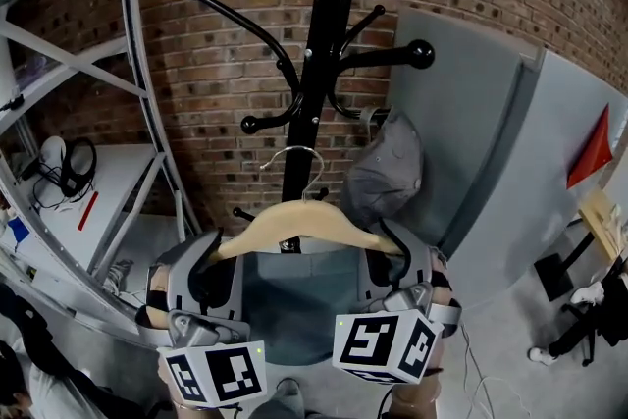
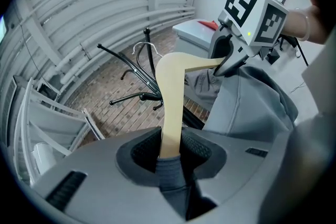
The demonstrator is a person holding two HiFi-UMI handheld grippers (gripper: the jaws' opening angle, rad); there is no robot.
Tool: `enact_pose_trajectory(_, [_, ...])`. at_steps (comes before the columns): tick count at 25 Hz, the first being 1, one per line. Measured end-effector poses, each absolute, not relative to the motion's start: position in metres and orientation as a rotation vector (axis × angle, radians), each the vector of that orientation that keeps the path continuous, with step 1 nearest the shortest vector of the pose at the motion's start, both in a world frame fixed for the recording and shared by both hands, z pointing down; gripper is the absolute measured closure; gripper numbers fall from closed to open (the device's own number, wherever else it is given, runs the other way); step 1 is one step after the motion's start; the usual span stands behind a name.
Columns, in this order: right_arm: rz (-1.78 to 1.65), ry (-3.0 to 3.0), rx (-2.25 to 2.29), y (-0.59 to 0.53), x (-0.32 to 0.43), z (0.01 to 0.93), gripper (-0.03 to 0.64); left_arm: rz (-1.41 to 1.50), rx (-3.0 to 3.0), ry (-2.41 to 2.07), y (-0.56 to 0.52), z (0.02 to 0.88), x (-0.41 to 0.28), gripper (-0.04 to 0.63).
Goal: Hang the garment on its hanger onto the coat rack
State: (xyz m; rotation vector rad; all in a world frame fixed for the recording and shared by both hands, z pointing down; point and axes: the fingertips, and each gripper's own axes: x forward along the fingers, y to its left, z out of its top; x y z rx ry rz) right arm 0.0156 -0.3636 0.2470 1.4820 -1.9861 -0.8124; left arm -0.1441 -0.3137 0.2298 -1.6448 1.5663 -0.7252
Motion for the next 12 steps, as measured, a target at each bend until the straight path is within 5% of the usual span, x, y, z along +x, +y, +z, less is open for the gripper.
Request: enact_pose_trajectory(12, [-0.797, -1.936, 1.495, -0.426, -0.008, 0.242, 0.512, -0.702, -1.687, 1.547, -0.384, 0.225, -0.170, 0.497])
